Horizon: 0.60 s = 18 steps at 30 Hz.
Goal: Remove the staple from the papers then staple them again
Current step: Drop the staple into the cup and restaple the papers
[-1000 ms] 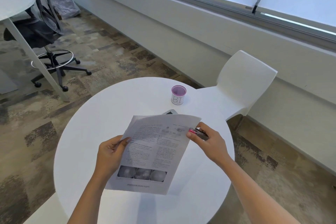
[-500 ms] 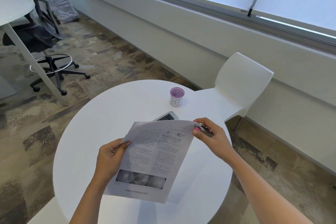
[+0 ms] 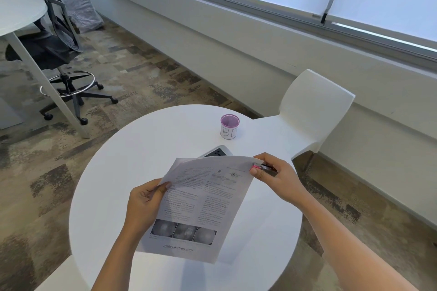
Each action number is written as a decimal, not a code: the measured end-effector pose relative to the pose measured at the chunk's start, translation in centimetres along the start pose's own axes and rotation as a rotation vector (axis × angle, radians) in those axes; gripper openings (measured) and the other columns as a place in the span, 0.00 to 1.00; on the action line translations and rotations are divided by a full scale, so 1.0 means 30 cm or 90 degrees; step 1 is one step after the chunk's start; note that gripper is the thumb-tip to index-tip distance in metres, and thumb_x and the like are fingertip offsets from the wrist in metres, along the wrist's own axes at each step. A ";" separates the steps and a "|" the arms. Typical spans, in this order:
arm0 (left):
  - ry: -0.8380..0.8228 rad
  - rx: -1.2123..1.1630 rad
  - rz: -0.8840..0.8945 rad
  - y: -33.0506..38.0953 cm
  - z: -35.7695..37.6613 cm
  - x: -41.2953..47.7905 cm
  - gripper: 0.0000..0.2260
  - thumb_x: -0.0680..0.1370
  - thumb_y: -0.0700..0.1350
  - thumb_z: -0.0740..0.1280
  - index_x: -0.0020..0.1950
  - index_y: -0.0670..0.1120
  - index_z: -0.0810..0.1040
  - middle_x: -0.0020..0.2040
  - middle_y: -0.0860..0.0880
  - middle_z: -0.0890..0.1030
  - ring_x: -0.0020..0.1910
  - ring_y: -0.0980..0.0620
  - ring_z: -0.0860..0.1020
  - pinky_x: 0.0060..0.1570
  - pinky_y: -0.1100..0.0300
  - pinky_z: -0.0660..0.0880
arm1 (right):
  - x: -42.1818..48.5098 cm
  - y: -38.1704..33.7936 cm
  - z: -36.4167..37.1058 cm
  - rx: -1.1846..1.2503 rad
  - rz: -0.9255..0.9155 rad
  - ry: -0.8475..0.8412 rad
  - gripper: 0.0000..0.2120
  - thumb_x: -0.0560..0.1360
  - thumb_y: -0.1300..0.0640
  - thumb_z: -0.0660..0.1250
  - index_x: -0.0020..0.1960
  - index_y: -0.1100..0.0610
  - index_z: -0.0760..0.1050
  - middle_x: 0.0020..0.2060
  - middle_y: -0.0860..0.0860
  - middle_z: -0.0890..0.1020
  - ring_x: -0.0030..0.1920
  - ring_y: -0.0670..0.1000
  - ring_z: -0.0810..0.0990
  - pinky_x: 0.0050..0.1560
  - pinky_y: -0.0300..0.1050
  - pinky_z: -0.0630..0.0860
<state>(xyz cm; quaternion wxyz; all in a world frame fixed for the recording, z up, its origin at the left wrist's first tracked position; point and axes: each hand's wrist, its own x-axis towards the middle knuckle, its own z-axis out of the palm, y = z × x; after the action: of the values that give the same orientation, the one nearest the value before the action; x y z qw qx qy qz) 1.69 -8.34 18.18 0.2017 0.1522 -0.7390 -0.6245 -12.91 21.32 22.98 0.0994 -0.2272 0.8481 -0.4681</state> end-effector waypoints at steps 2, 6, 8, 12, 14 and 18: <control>-0.002 0.000 0.004 0.006 0.004 -0.003 0.20 0.78 0.37 0.68 0.44 0.65 0.86 0.42 0.59 0.87 0.39 0.63 0.83 0.36 0.72 0.75 | 0.002 0.001 -0.006 -0.021 0.000 0.005 0.13 0.71 0.36 0.67 0.49 0.43 0.78 0.41 0.42 0.83 0.43 0.51 0.80 0.48 0.59 0.77; 0.002 -0.003 0.006 0.004 0.012 -0.011 0.20 0.78 0.36 0.68 0.44 0.63 0.86 0.42 0.59 0.87 0.40 0.63 0.83 0.36 0.72 0.75 | 0.007 0.005 -0.013 -0.055 0.002 0.019 0.13 0.71 0.35 0.66 0.48 0.43 0.78 0.39 0.42 0.83 0.41 0.50 0.79 0.47 0.56 0.76; 0.005 -0.005 0.006 0.003 0.016 -0.013 0.18 0.78 0.36 0.68 0.47 0.60 0.86 0.42 0.58 0.87 0.40 0.63 0.83 0.36 0.72 0.75 | 0.010 0.009 -0.014 -0.058 0.006 0.019 0.11 0.72 0.37 0.67 0.48 0.42 0.78 0.38 0.43 0.83 0.40 0.50 0.79 0.46 0.56 0.75; 0.004 0.002 -0.006 -0.007 0.022 -0.012 0.12 0.78 0.36 0.68 0.50 0.53 0.86 0.43 0.59 0.87 0.40 0.63 0.83 0.37 0.72 0.76 | 0.009 0.029 -0.015 -0.076 0.018 0.045 0.10 0.74 0.38 0.66 0.48 0.42 0.81 0.37 0.45 0.83 0.41 0.49 0.79 0.47 0.54 0.75; 0.003 0.002 -0.009 -0.010 0.027 -0.011 0.12 0.78 0.36 0.68 0.51 0.52 0.86 0.43 0.59 0.87 0.41 0.63 0.83 0.38 0.71 0.76 | 0.005 0.035 -0.017 -0.071 0.028 0.071 0.14 0.72 0.35 0.65 0.50 0.39 0.83 0.37 0.44 0.83 0.43 0.48 0.79 0.47 0.51 0.74; -0.001 -0.002 -0.017 -0.012 0.039 -0.011 0.11 0.78 0.37 0.68 0.52 0.51 0.85 0.44 0.58 0.87 0.42 0.62 0.83 0.38 0.71 0.76 | -0.004 0.038 -0.019 -0.059 0.028 0.075 0.16 0.68 0.31 0.63 0.50 0.34 0.81 0.38 0.46 0.83 0.45 0.48 0.78 0.48 0.50 0.73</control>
<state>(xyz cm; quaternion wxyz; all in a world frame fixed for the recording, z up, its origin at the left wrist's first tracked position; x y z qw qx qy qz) 1.39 -7.25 17.62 0.1929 0.1610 -0.7362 -0.6285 -13.35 22.32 22.31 0.0490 -0.1846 0.8781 -0.4387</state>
